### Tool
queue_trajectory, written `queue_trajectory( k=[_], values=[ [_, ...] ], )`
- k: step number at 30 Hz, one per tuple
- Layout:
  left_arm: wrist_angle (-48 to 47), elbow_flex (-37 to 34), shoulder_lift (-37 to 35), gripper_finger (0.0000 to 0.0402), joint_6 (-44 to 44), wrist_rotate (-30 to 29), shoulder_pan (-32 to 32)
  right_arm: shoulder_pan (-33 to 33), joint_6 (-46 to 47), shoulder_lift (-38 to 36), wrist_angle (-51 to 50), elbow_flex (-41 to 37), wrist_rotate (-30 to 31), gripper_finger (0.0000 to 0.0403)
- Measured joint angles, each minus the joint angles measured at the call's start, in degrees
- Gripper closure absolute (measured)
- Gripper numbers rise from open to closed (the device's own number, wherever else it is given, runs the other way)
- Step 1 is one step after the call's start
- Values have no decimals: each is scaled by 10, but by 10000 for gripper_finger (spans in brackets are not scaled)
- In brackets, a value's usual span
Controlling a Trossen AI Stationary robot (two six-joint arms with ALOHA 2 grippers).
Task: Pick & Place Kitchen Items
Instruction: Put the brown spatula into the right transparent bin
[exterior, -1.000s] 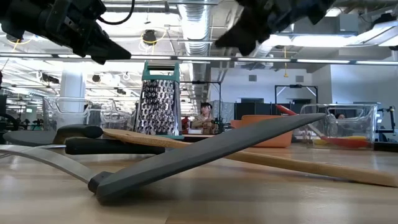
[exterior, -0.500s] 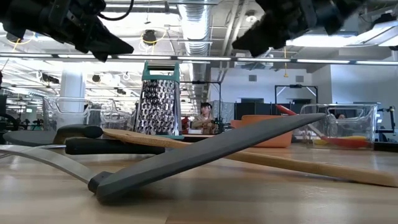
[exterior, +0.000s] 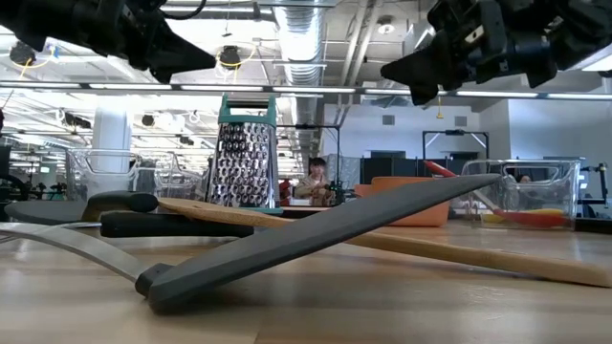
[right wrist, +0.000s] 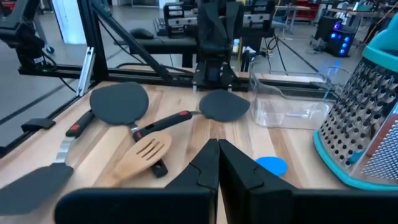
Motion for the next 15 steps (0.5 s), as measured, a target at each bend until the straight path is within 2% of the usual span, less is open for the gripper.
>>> queue_trajectory(
  k=[9, 15],
  values=[
    [0, 62, 110, 400, 21, 0, 0, 0, -18, -23, 2, -20, 0, 403],
    [2, 89, 128, 400, 37, 0, 0, -5, -26, -18, -10, -20, 1, 403]
  ],
)
